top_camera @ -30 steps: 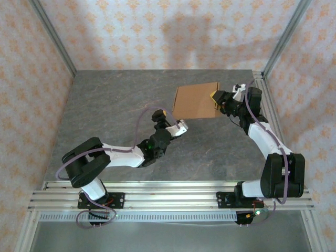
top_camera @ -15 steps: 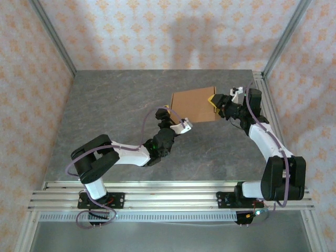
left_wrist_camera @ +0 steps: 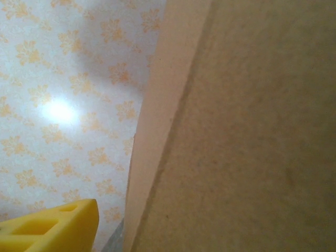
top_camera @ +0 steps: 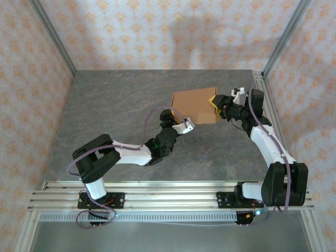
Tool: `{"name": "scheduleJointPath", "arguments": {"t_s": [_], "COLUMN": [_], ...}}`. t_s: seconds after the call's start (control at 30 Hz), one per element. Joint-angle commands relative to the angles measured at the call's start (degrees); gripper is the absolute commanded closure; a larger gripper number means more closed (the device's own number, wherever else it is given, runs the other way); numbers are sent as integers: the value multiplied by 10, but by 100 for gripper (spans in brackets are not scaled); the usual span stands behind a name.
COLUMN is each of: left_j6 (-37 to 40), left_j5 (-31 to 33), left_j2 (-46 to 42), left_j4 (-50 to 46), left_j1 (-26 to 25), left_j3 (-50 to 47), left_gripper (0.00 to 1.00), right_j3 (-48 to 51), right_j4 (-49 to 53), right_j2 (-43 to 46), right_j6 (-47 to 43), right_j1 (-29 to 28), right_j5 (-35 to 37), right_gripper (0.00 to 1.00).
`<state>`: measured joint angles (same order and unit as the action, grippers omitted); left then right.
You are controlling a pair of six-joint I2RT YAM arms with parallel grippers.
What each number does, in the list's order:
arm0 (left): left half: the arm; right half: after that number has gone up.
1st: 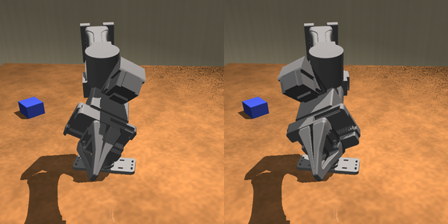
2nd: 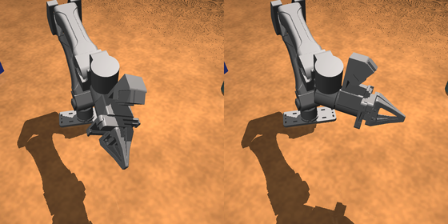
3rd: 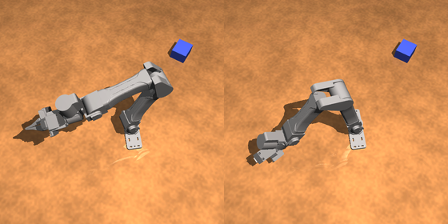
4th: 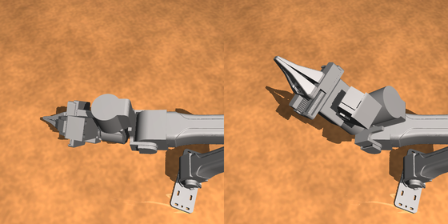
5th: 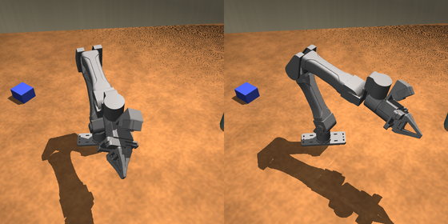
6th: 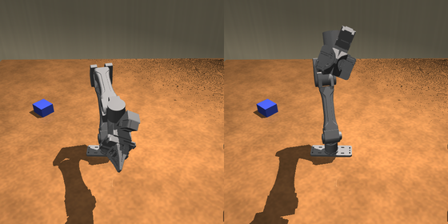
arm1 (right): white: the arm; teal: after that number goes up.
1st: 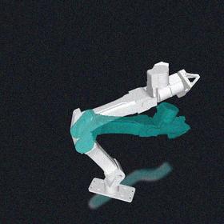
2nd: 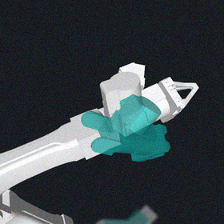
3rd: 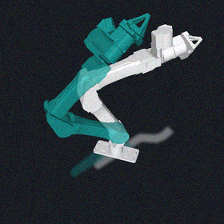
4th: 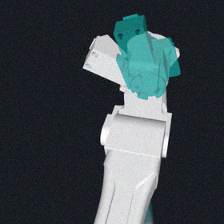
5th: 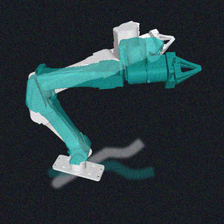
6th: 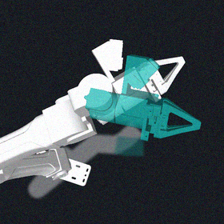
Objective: Fold the paper box
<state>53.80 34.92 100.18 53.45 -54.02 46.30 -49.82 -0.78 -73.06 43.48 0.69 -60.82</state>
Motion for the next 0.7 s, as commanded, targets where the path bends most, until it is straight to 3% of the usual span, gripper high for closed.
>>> {"name": "scheduleJointPath", "arguments": {"t_s": [0.0,0.23,0.37,0.5,0.67], "left_j6": [-13,-38,-63,-103,-186], "left_j5": [6,0,-5,-2,-29], "left_j2": [-12,-28,-38,-53,-90], "left_j4": [-19,-70,-122,-195,-347], "left_j1": [1,1,0,1,6], "left_j3": [19,27,29,36,47], "left_gripper": [33,45,46,46,47], "right_j3": [11,6,12,11,-11], "right_j4": [22,8,-14,10,100], "right_j2": [16,24,35,49,92], "right_j6": [-4,-4,-11,-58,-148], "right_j1": [-3,-3,-2,-3,-2], "right_j5": [-27,-16,-1,52,158], "right_gripper": [57,48,32,11,8]}}
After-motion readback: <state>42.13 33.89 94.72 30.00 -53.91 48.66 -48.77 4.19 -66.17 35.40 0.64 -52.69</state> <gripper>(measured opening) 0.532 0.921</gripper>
